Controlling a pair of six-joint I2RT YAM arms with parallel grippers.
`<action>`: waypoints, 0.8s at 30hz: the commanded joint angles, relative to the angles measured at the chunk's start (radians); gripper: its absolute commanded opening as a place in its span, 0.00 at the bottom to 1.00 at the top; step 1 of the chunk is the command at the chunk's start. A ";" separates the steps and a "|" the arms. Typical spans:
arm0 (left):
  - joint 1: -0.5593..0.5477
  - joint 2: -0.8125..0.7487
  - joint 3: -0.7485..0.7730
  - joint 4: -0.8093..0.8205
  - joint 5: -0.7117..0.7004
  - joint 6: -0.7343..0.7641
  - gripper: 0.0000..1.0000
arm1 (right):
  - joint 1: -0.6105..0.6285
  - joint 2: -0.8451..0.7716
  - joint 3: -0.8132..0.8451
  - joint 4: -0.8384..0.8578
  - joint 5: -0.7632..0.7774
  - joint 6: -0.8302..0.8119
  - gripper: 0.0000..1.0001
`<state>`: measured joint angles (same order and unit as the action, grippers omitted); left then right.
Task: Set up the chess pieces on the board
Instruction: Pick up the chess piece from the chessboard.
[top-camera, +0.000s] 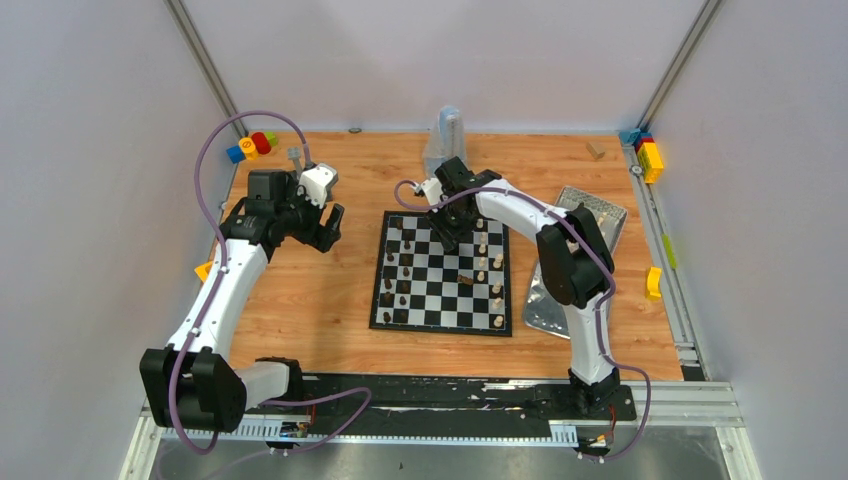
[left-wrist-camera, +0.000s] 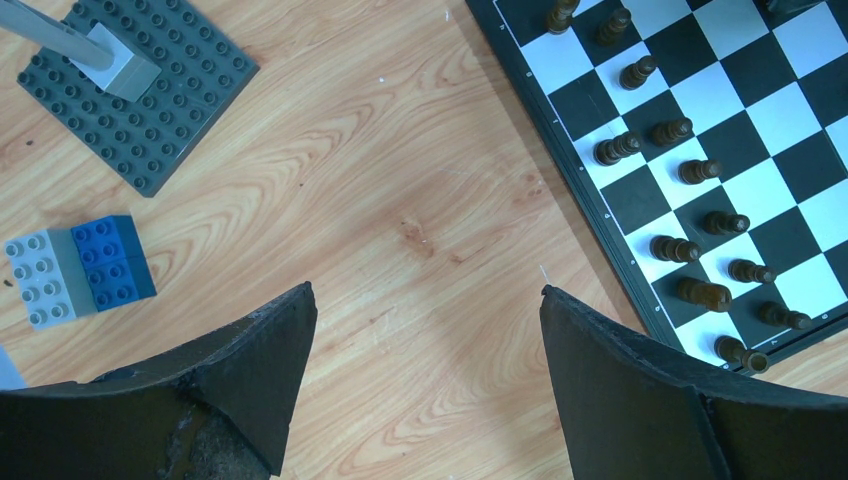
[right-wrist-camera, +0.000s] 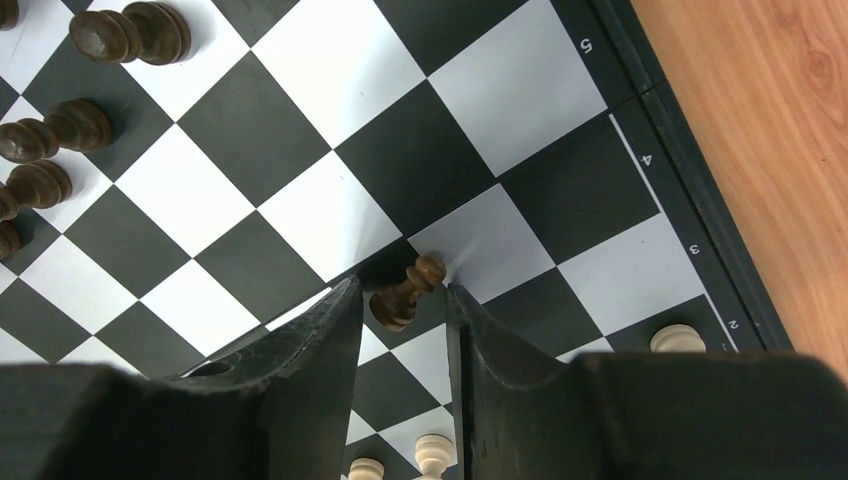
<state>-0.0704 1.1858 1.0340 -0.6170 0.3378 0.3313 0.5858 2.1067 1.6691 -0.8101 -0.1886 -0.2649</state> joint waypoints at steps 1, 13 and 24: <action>0.007 -0.007 -0.002 0.018 0.010 0.005 0.90 | -0.003 -0.031 -0.013 0.000 0.032 -0.009 0.37; 0.007 -0.007 -0.003 0.019 0.012 0.005 0.90 | -0.003 -0.045 -0.042 0.003 0.041 -0.005 0.33; 0.007 -0.006 -0.005 0.022 0.014 0.006 0.90 | -0.003 -0.049 -0.044 0.003 0.047 -0.014 0.18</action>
<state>-0.0704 1.1858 1.0340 -0.6170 0.3382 0.3313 0.5858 2.0899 1.6417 -0.8024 -0.1570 -0.2722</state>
